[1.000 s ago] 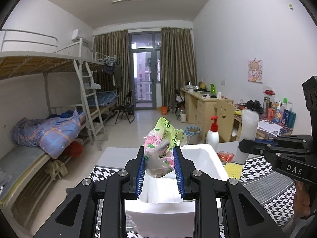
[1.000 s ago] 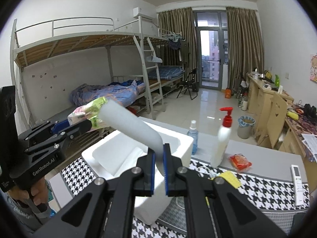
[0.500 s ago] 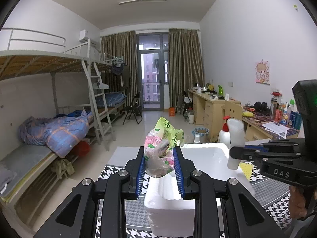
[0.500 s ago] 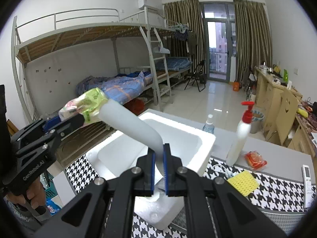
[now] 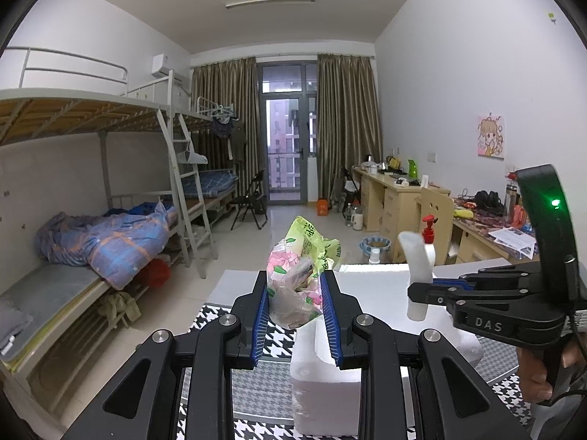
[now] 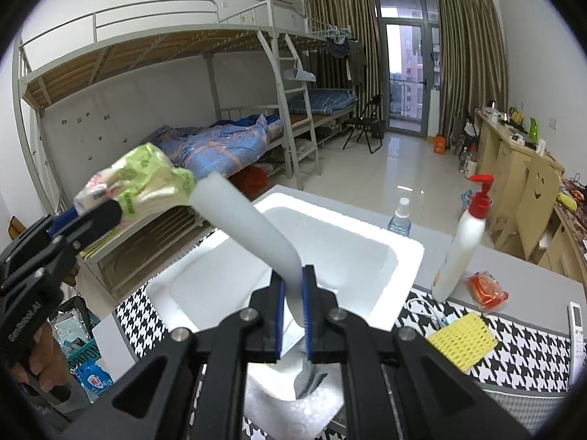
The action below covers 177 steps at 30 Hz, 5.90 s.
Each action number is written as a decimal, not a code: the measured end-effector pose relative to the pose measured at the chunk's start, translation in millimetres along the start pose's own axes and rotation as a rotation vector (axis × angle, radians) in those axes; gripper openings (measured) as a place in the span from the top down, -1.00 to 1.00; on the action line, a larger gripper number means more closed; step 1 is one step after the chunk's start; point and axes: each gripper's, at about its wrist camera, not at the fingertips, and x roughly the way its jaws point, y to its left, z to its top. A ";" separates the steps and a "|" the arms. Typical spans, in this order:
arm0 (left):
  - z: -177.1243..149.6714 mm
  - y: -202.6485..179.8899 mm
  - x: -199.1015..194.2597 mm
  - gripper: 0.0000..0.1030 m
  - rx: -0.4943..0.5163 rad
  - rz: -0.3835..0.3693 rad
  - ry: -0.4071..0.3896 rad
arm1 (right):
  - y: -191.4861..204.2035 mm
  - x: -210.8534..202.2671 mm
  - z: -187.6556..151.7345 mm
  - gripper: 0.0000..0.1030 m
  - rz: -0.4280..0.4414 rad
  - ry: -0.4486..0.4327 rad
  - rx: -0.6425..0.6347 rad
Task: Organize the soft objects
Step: 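Lower the white tube into the foam box and open the right gripper while the left holds the pouch, then lower the pink pouch into the foam box and open the left gripper, then withdraw both grippers from the foam box toward the yellow sponge, then reach the left gripper to the yellow mesh sponge and close on it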
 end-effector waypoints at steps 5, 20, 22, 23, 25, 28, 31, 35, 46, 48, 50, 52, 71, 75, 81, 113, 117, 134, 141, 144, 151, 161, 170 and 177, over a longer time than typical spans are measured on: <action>-0.4 1.4 0.7 0.44 0.003 -0.004 0.005 | 2.5 -2.9 0.0 -0.11 0.005 -0.015 -0.005; 0.0 -1.9 5.1 0.44 0.005 -0.020 0.019 | 9.5 -15.4 -2.7 -0.54 -0.018 -0.066 -0.042; 0.6 -2.5 7.2 0.44 0.003 -0.021 0.023 | 10.1 -20.4 -4.4 -0.74 -0.018 -0.094 -0.051; 0.8 -2.2 7.9 0.44 0.001 -0.023 0.024 | 10.3 -23.8 -5.1 -0.79 -0.023 -0.109 -0.054; 0.8 -2.9 8.5 0.44 0.002 -0.027 0.028 | 9.9 -27.0 -5.6 -0.85 -0.034 -0.123 -0.055; 1.1 -3.9 9.0 0.44 0.008 -0.037 0.029 | 9.3 -29.4 -6.2 -0.86 -0.044 -0.131 -0.065; 1.4 -7.9 8.5 0.44 0.016 -0.044 0.028 | 6.7 -32.0 -7.2 -0.86 -0.046 -0.138 -0.062; 2.4 -8.9 10.3 0.44 0.019 -0.053 0.031 | 1.4 -37.5 -10.0 -0.86 -0.057 -0.148 -0.054; 1.6 -18.8 15.9 0.44 0.038 -0.092 0.042 | -15.6 -53.9 -22.6 -0.86 -0.079 -0.167 -0.019; 2.1 -21.5 17.6 0.44 0.041 -0.098 0.046 | -18.7 -56.5 -24.4 -0.86 -0.079 -0.170 -0.014; 2.1 -24.2 20.5 0.44 0.040 -0.103 0.052 | -20.6 -58.1 -26.6 -0.86 -0.083 -0.170 -0.017; 1.7 -26.9 22.8 0.44 0.041 -0.112 0.057 | -22.9 -59.6 -28.4 -0.86 -0.083 -0.173 -0.016; -2.0 -39.7 46.2 0.03 0.046 -0.138 0.117 | -52.4 -65.7 -39.3 -0.86 -0.114 -0.160 0.054; -3.1 -38.1 46.8 -0.70 0.036 -0.127 0.111 | -56.8 -65.5 -40.9 -0.86 -0.113 -0.157 0.054; -6.6 -41.3 45.6 -0.91 0.025 -0.130 0.110 | -63.6 -67.7 -45.0 -0.86 -0.115 -0.161 0.078; -4.4 -81.6 1.4 -0.97 0.043 -0.169 0.024 | -81.3 -113.8 -65.3 -0.86 -0.170 -0.213 0.107; -3.8 -89.3 1.9 -0.97 0.043 -0.183 0.025 | -86.7 -119.0 -66.1 -0.86 -0.186 -0.222 0.112; -5.8 -127.0 5.3 -0.97 0.058 -0.231 0.043 | -125.3 -131.5 -77.3 -0.86 -0.230 -0.202 0.156; -7.6 -139.8 13.8 -0.97 0.060 -0.252 0.063 | -137.7 -129.6 -81.4 -0.86 -0.249 -0.178 0.167; -8.1 -144.8 15.9 -0.97 0.066 -0.258 0.068 | -142.6 -130.7 -82.1 -0.86 -0.252 -0.178 0.170; -13.1 -155.1 21.5 -0.97 0.085 -0.269 0.087 | -149.7 -131.7 -86.8 -0.86 -0.256 -0.174 0.182; -19.6 -169.4 37.0 -0.97 0.087 -0.303 0.138 | -163.8 -129.8 -92.4 -0.86 -0.272 -0.159 0.201; -29.7 -188.4 51.5 -0.97 0.100 -0.315 0.190 | -175.8 -123.7 -97.9 -0.86 -0.286 -0.137 0.214; -38.4 -198.1 63.6 -0.97 0.120 -0.274 0.202 | -187.0 -115.8 -101.6 -0.86 -0.277 -0.108 0.223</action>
